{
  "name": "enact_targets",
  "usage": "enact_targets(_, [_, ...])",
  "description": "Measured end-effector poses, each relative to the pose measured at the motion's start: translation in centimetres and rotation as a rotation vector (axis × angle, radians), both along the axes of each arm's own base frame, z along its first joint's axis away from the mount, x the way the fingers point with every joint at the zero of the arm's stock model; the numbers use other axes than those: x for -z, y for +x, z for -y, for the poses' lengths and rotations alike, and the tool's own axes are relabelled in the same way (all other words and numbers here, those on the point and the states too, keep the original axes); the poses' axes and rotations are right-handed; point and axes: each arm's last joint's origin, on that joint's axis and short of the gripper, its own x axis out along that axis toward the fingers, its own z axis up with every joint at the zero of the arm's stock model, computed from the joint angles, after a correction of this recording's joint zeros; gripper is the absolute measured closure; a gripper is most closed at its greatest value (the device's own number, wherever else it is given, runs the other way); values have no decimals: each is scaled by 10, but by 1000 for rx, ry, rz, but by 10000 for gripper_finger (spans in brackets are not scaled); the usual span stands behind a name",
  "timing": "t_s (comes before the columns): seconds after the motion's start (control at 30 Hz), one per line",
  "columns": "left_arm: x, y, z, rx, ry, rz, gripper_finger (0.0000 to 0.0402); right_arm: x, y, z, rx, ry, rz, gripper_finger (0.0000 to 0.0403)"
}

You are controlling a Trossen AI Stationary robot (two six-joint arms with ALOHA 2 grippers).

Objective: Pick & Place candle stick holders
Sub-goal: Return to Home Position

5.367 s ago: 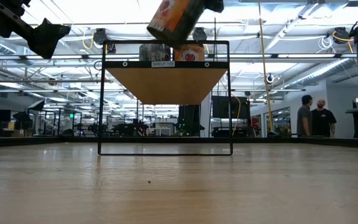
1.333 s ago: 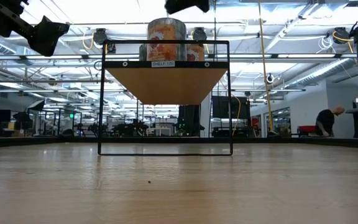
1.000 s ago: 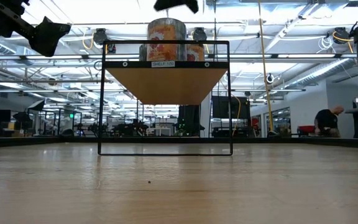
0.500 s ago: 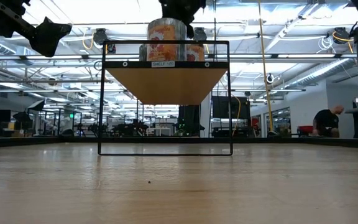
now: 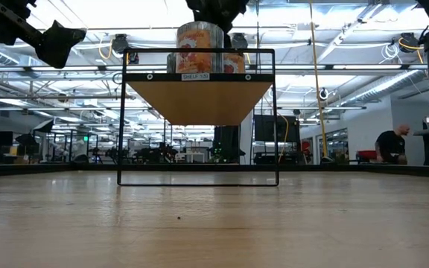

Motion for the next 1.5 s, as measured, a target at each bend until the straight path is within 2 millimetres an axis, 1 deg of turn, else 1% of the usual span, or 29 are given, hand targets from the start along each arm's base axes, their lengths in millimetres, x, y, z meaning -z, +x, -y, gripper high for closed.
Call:
enact_targets(0.23, [0,0,0,0,0,0,23,-2,-1,-1,-11,6,6,403])
enact_targets(0.37, [0,0,0,-1,-7,-2,23,-5,-1,-9,-32,12,17,403])
enact_targets(0.47, [0,0,0,3,-14,-4,23,-21,-12,-19,-82,-17,50,403])
enact_targets(0.5, [0,0,0,10,-15,-3,23,-30,-16,-23,-99,-30,75,403])
enact_targets(0.57, [-1,0,1,31,-19,1,23,-44,-31,-32,-124,-42,83,403])
enact_targets(0.7, [-3,-1,2,69,-32,23,23,-56,-50,-46,-160,-51,62,403])
enact_targets(0.77, [-4,-1,2,78,-34,27,23,-56,-62,-52,-144,-70,41,403])
enact_targets(0.83, [-5,-1,2,86,-32,39,23,-58,-74,-57,-115,-88,70,403])
enact_targets(0.87, [-6,-2,2,91,-38,52,23,-57,-83,-59,-103,-88,68,403])
enact_targets(0.9, [-7,-3,2,98,-38,62,23,-51,-90,-62,-91,-85,58,403])
enact_targets(1.0, [-10,-6,1,117,-34,90,23,-42,-110,-67,-65,-53,140,403])
enact_targets(1.03, [-11,-7,0,117,-33,102,23,-36,-119,-69,-53,-35,150,403])
enact_targets(1.13, [-15,-11,-1,130,-26,143,23,-32,-147,-72,-27,13,261,403])
enact_targets(1.2, [-17,-14,-3,137,-24,165,23,-23,-167,-73,-11,42,299,403])
enact_targets(1.37, [-19,-21,-6,143,-37,183,23,-3,-209,-74,16,111,443,403])
enact_targets(1.5, [-23,-26,-8,143,-38,223,23,16,-239,-73,31,149,557,403])
